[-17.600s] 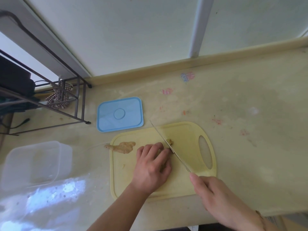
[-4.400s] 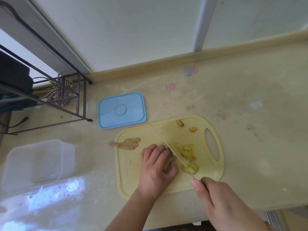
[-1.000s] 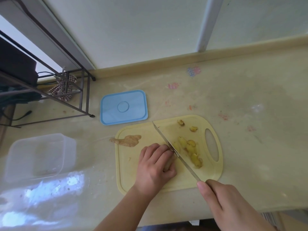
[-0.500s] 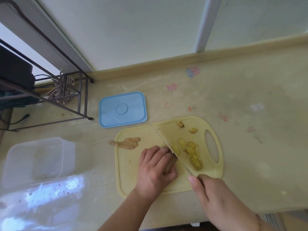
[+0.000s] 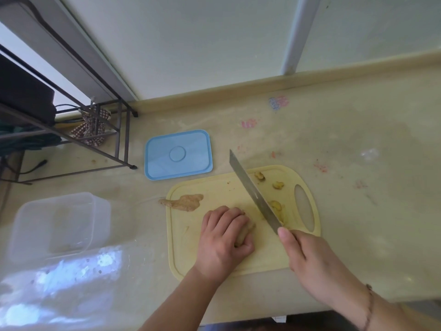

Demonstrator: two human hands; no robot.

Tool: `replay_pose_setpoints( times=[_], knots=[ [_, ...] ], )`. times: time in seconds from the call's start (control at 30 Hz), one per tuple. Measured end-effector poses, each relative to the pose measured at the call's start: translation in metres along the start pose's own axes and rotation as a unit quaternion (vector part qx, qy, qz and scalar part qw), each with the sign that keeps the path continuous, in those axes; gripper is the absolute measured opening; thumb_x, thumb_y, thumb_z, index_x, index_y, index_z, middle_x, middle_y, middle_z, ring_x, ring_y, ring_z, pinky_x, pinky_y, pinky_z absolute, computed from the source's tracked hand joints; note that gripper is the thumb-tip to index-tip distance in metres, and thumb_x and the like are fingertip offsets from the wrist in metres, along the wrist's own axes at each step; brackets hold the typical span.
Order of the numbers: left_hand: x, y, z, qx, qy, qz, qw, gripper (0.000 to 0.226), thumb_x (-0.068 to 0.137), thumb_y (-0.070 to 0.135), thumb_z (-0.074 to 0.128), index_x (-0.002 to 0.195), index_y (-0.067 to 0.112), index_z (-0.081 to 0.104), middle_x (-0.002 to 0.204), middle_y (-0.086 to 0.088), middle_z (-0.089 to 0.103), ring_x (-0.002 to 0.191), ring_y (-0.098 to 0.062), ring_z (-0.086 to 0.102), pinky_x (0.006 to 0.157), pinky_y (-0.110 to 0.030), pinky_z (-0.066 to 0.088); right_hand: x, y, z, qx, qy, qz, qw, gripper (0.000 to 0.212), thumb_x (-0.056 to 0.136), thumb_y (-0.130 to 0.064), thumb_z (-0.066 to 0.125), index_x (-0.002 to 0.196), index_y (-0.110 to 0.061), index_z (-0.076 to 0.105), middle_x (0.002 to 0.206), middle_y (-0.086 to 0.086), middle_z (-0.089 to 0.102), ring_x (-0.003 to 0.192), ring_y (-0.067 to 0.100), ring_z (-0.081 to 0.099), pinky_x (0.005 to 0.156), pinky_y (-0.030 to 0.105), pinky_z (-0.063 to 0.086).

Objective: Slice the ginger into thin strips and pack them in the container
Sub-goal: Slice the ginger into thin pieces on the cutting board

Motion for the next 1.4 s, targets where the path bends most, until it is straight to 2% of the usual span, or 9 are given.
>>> replay_pose_setpoints(
  times=[0.17, 0.37, 0.5, 0.57, 0.67, 1.03, 1.13, 1.3, 1.4],
  knots=[
    [0.002, 0.001, -0.001, -0.010, 0.011, 0.004, 1.000, 0.020, 0.075, 0.015, 0.074, 0.093, 0.010, 0.073, 0.103, -0.001, 0.070, 0.098, -0.028, 0.063, 0.084, -0.042, 0.051, -0.023, -0.007, 0.000, -0.021, -0.018, -0.009, 1.000, 0.059, 0.083, -0.067, 0.018, 0.065, -0.018, 0.045, 0.055, 0.006, 0.051, 0.054, 0.014, 0.050, 0.056, 0.029, 0.038],
    [0.002, 0.001, -0.001, -0.010, 0.006, 0.004, 1.000, 0.018, 0.075, 0.012, 0.075, 0.092, 0.007, 0.076, 0.104, -0.002, 0.071, 0.098, -0.029, 0.065, 0.082, -0.042, 0.050, -0.034, -0.009, -0.001, -0.029, -0.036, 0.001, 0.999, 0.056, 0.078, -0.069, 0.013, 0.062, -0.022, 0.038, 0.061, -0.027, 0.055, 0.055, 0.006, 0.051, 0.050, 0.021, 0.032],
    [0.002, 0.001, -0.001, -0.013, 0.006, 0.009, 1.000, 0.018, 0.074, 0.011, 0.076, 0.092, 0.007, 0.075, 0.103, -0.003, 0.070, 0.097, -0.030, 0.065, 0.080, -0.042, 0.050, -0.035, -0.011, -0.003, -0.042, -0.042, 0.000, 0.998, 0.054, 0.078, -0.068, 0.011, 0.062, -0.023, 0.037, 0.065, -0.034, 0.054, 0.060, 0.005, 0.051, 0.055, 0.024, 0.035],
    [0.003, 0.001, -0.001, -0.014, 0.006, 0.011, 1.000, 0.018, 0.074, 0.010, 0.076, 0.092, 0.007, 0.075, 0.103, -0.003, 0.070, 0.096, -0.030, 0.065, 0.078, -0.042, 0.050, -0.034, -0.009, -0.002, -0.056, -0.042, -0.003, 0.998, 0.055, 0.078, -0.068, 0.009, 0.062, -0.023, 0.037, 0.064, -0.026, 0.056, 0.060, 0.005, 0.051, 0.055, 0.024, 0.035],
    [0.004, 0.001, -0.001, -0.016, 0.011, 0.018, 1.000, 0.018, 0.075, 0.011, 0.075, 0.092, 0.008, 0.075, 0.103, -0.002, 0.071, 0.096, -0.029, 0.065, 0.078, -0.041, 0.050, -0.026, -0.005, 0.003, -0.073, -0.032, 0.001, 0.997, 0.058, 0.079, -0.069, 0.009, 0.064, -0.022, 0.040, 0.054, 0.001, 0.048, 0.055, 0.012, 0.048, 0.054, 0.026, 0.035],
    [0.000, 0.000, 0.000, -0.022, 0.017, 0.012, 1.000, 0.030, 0.073, 0.014, 0.076, 0.101, 0.014, 0.064, 0.102, -0.004, 0.068, 0.097, -0.028, 0.063, 0.084, -0.041, 0.051, -0.009, -0.009, 0.010, 0.001, -0.004, -0.017, 1.000, 0.060, 0.085, -0.065, 0.019, 0.065, -0.017, 0.048, 0.051, 0.002, 0.050, 0.050, 0.014, 0.049, 0.053, 0.029, 0.037],
    [-0.001, -0.002, 0.002, -0.016, 0.011, 0.008, 1.000, 0.023, 0.075, 0.014, 0.075, 0.096, 0.008, 0.072, 0.104, -0.004, 0.070, 0.098, -0.030, 0.064, 0.083, -0.043, 0.050, -0.024, -0.010, 0.006, -0.013, -0.013, -0.008, 1.000, 0.059, 0.082, -0.068, 0.017, 0.064, -0.018, 0.043, 0.054, 0.004, 0.049, 0.054, 0.012, 0.049, 0.053, 0.027, 0.035],
    [0.000, -0.001, 0.001, -0.021, 0.005, 0.013, 1.000, 0.020, 0.075, 0.011, 0.077, 0.094, 0.007, 0.075, 0.105, -0.002, 0.070, 0.099, -0.029, 0.064, 0.082, -0.042, 0.050, -0.029, -0.012, 0.003, -0.033, -0.031, -0.005, 0.999, 0.059, 0.079, -0.070, 0.012, 0.064, -0.021, 0.041, 0.066, -0.025, 0.056, 0.057, 0.009, 0.050, 0.052, 0.025, 0.032],
    [0.001, -0.001, 0.000, -0.028, 0.008, 0.014, 0.999, 0.019, 0.076, 0.011, 0.075, 0.095, 0.008, 0.074, 0.106, -0.001, 0.070, 0.100, -0.029, 0.064, 0.082, -0.042, 0.050, -0.028, -0.013, 0.003, -0.059, -0.022, -0.007, 0.998, 0.059, 0.080, -0.069, 0.010, 0.065, -0.021, 0.040, 0.057, 0.001, 0.050, 0.058, 0.010, 0.049, 0.053, 0.026, 0.033]
  ],
)
Point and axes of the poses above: each hand's wrist, its own x-axis towards the middle knuckle, its own z-axis out of the palm, y = z × x, the point moved 2 cm from there along x, towards the middle knuckle
